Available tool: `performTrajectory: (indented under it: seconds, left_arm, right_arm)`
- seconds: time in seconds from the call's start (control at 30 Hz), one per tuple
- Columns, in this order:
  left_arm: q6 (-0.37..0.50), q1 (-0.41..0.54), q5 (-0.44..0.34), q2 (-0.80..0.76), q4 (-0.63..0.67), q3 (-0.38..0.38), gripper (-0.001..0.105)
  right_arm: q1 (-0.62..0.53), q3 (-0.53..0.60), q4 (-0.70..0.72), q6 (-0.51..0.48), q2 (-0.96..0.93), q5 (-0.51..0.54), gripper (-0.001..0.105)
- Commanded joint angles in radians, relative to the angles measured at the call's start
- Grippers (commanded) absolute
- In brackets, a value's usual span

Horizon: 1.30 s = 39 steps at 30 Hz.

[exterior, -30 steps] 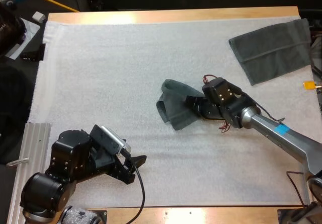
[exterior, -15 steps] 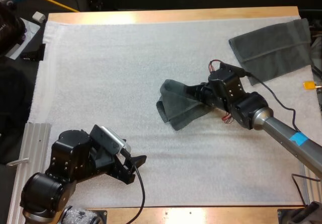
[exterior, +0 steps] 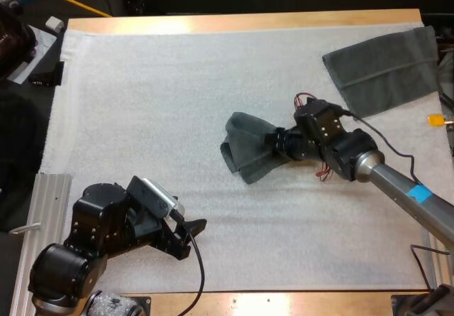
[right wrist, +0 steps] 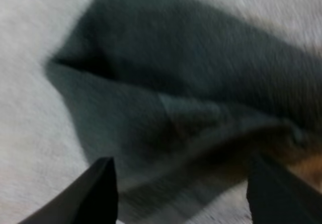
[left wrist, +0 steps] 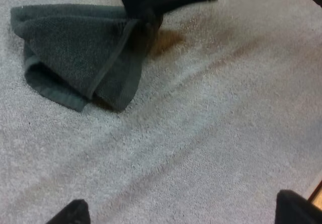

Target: Pick towel from pile, fold and stack

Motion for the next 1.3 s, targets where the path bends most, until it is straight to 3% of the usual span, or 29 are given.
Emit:
performTrajectory:
  seconds: [0.0,0.17,0.5,0.57,0.67,0.73,1.0,1.27]
  left_arm:
    - [-0.005,-0.004,0.006,0.001,-0.006,-0.006,0.071]
    - [-0.006,-0.004,0.001,0.001,-0.009,-0.006,0.07]
    - [-0.004,-0.003,0.001,0.002,-0.012,-0.005,0.07]
    - [-0.008,-0.003,0.004,0.001,-0.005,-0.005,0.071]
    - [-0.007,-0.002,0.007,0.001,-0.004,-0.007,0.071]
    - [-0.008,-0.003,0.008,0.0,-0.002,-0.008,0.071]
    - [-0.008,-0.002,0.009,0.002,-0.004,-0.007,0.071]
    - [-0.008,-0.001,0.01,0.003,-0.004,-0.008,0.071]
  right_arm:
    - [-0.012,-0.006,0.068,0.021,0.038,-0.019,0.057]
    - [-0.023,-0.004,0.067,0.07,0.098,-0.011,0.05]
    - [-0.019,-0.002,0.011,0.14,0.202,-0.052,0.049]
    - [-0.019,-0.006,0.003,0.141,0.201,-0.035,0.044]
    - [-0.019,-0.017,-0.007,0.137,0.196,-0.024,0.012]
    - [-0.021,-0.021,-0.011,0.124,0.191,-0.021,0.0]
    - [-0.017,-0.027,0.006,-0.015,0.063,0.013,0.0]
    - [-0.012,-0.03,-0.006,-0.073,-0.152,0.029,0.0]
